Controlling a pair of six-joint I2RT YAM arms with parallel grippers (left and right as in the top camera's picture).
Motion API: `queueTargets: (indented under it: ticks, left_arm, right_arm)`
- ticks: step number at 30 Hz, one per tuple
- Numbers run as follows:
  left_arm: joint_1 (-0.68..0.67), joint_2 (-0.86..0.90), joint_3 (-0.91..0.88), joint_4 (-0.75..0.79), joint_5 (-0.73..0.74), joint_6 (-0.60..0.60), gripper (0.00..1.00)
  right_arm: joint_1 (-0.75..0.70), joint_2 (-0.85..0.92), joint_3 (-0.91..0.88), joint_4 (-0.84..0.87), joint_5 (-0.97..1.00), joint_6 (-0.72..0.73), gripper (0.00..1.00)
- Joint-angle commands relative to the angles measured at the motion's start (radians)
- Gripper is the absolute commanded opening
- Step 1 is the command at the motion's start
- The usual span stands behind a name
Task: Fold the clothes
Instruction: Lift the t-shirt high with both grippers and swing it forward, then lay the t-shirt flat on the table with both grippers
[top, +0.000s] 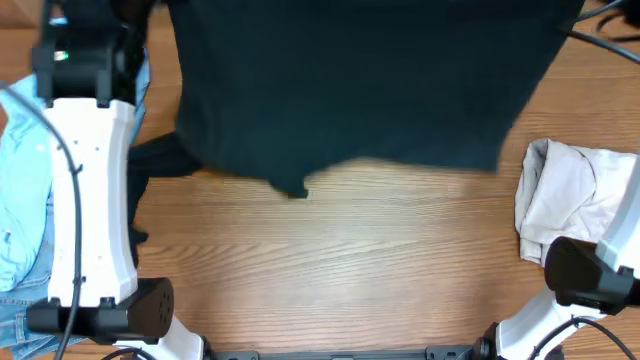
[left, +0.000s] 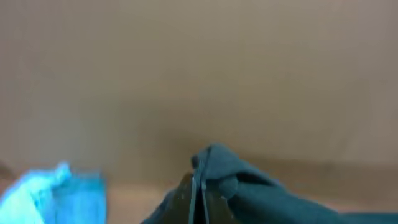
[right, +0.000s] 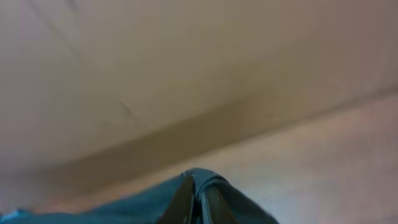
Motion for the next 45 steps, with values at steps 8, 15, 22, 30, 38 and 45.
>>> queueTargets:
  ticks: [8,15,22,30,38,45]
  left_arm:
    - [0.098,-0.039,0.341,-0.546,0.13,0.0,0.04]
    - [0.079,0.2,0.321,-0.995,0.18,0.057,0.04]
    - [0.065,0.287,0.017,-0.995,0.237,0.077,0.04]
    - [0.023,0.287,-0.235,-0.996,0.256,0.096,0.04]
    - [-0.001,0.287,-0.504,-0.996,0.214,0.116,0.04]
    - [-0.002,0.287,-0.654,-0.972,0.201,0.114,0.04]
  right_arm:
    - [-0.003,-0.063,0.04,-0.373,0.163,-0.014,0.04]
    - [-0.004,-0.045,-0.256,-0.497,0.237,-0.074,0.04]
    - [-0.004,-0.045,-0.562,-0.512,0.236,-0.073,0.04]
    - [-0.005,-0.045,-0.648,-0.544,0.237,-0.073,0.04]
    - [-0.005,-0.045,-0.743,-0.553,0.235,-0.066,0.04]
    - [-0.005,-0.069,-0.894,-0.529,0.196,-0.065,0.04]
